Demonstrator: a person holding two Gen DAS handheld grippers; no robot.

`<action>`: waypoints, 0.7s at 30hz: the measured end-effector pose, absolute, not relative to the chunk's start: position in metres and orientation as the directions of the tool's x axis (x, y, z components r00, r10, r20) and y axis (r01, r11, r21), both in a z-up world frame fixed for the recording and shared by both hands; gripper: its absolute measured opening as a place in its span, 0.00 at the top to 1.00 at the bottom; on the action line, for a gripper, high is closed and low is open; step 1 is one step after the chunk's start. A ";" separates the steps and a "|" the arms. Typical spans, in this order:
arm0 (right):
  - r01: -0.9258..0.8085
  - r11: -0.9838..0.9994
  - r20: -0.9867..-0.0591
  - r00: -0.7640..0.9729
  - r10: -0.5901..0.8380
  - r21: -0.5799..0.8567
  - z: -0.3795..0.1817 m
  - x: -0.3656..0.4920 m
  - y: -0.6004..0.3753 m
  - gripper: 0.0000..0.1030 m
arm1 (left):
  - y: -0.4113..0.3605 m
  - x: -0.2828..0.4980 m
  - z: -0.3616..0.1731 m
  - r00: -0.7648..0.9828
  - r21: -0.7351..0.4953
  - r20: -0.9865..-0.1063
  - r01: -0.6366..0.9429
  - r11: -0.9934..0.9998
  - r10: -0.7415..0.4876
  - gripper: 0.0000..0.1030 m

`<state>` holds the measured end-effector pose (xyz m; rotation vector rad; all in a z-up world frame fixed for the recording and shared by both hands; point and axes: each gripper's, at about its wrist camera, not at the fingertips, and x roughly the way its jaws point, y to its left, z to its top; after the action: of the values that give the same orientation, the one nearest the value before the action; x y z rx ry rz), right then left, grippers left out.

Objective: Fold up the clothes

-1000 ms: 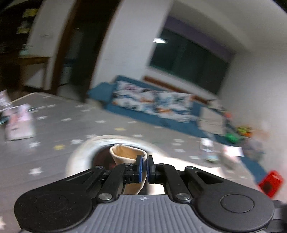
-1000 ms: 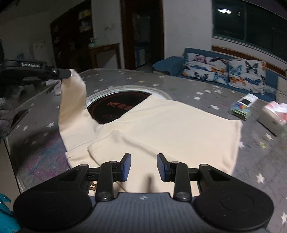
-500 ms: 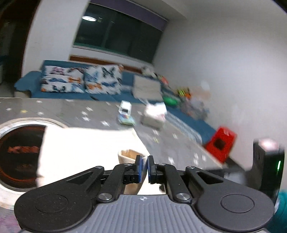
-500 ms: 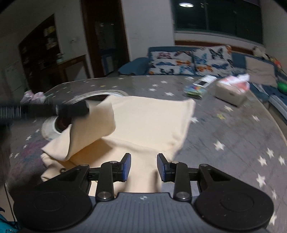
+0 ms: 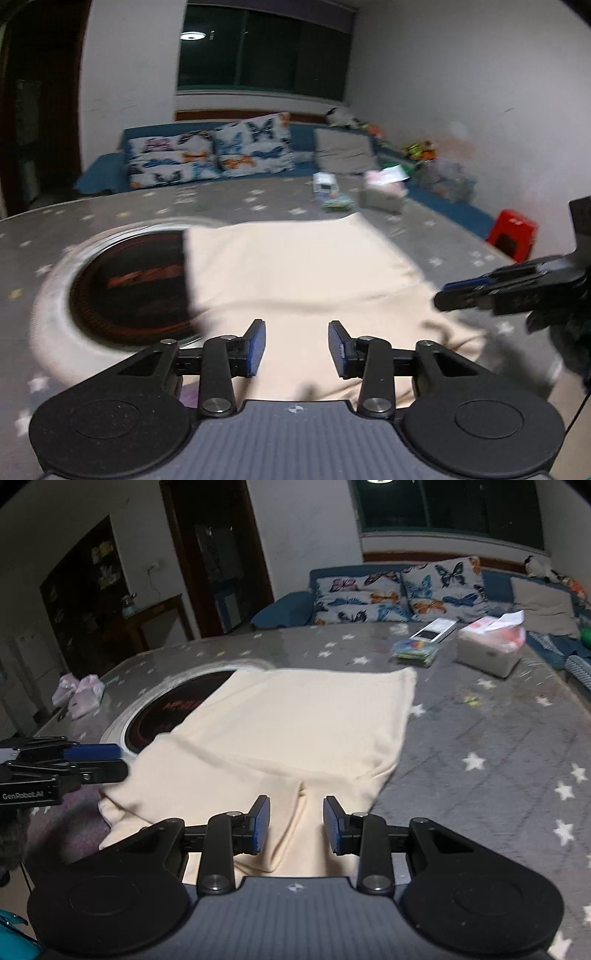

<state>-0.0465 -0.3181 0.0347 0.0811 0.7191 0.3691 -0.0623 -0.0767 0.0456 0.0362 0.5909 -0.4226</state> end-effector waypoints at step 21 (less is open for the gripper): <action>-0.327 0.942 -0.604 0.738 0.303 0.073 0.055 -0.038 -0.286 0.96 | -0.038 -0.080 0.025 0.733 -0.035 -0.581 0.411 0.911 -0.354 0.96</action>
<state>-0.0376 -0.2861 0.0554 -0.0382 0.6560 0.3456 -0.0800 -0.0378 0.0249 0.0978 0.6189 -0.4213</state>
